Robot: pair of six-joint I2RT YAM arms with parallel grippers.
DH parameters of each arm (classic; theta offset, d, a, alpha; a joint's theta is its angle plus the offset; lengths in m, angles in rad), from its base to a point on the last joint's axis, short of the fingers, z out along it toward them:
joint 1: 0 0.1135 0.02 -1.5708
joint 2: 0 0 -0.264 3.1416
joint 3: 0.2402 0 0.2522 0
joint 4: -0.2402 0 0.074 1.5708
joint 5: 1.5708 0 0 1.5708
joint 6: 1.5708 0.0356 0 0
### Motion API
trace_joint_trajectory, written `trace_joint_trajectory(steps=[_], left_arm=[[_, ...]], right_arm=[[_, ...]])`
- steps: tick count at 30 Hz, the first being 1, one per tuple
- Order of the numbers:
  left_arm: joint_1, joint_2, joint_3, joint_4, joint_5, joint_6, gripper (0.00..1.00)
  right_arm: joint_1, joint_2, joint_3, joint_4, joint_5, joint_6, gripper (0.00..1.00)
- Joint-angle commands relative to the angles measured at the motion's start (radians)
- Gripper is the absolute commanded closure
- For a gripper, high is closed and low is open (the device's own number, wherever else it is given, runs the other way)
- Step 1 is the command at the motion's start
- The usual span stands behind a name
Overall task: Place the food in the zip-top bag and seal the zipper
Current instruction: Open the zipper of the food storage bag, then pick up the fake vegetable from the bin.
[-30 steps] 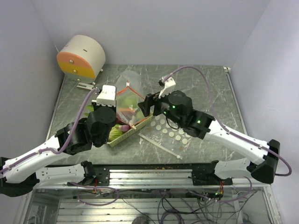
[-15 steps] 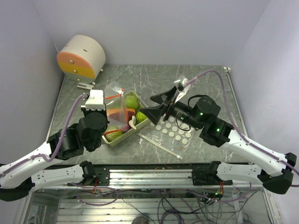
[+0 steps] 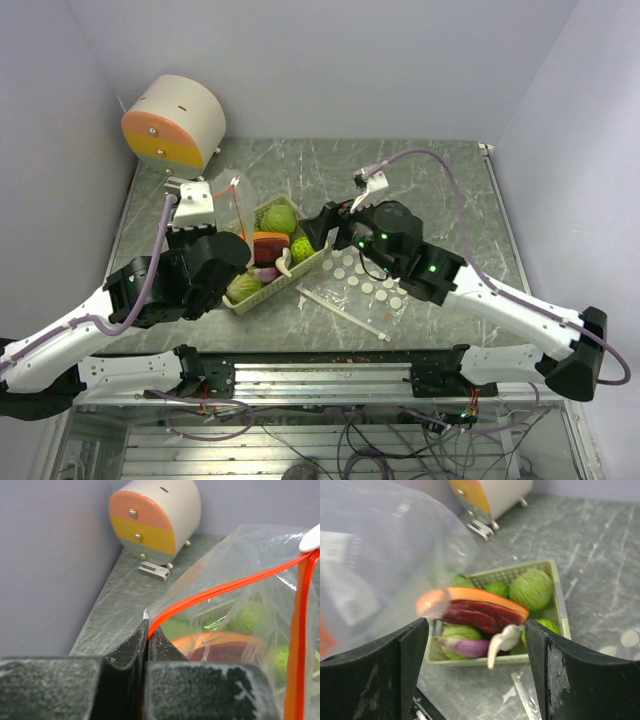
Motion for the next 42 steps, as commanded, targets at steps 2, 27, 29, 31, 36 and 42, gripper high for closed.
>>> trace_joint_trajectory(steps=[2, 27, 29, 31, 36, 42], left_arm=[[0.005, 0.036, 0.090, -0.382, -0.152, -0.326, 0.93], [0.004, 0.006, -0.057, -0.117, -0.049, -0.184, 0.93], [0.005, 0.011, -0.059, -0.112, -0.042, -0.182, 0.93], [0.003, 0.013, -0.061, -0.105, -0.036, -0.175, 0.93], [0.004, 0.013, -0.062, -0.087, -0.024, -0.162, 0.93], [0.004, 0.007, -0.070, -0.031, -0.010, -0.117, 0.93]], right_arm=[[-0.052, 0.131, 0.005, -0.093, 0.025, 0.062, 0.24], [-0.088, 0.612, 0.093, 0.035, -0.321, 0.194, 0.39], [-0.087, 0.639, 0.103, 0.039, -0.314, 0.202, 0.47], [-0.086, 0.660, 0.116, 0.035, -0.304, 0.208, 0.53], [-0.075, 0.684, 0.141, 0.014, -0.245, 0.208, 0.77], [-0.074, 0.618, 0.133, -0.020, -0.175, 0.182, 1.00]])
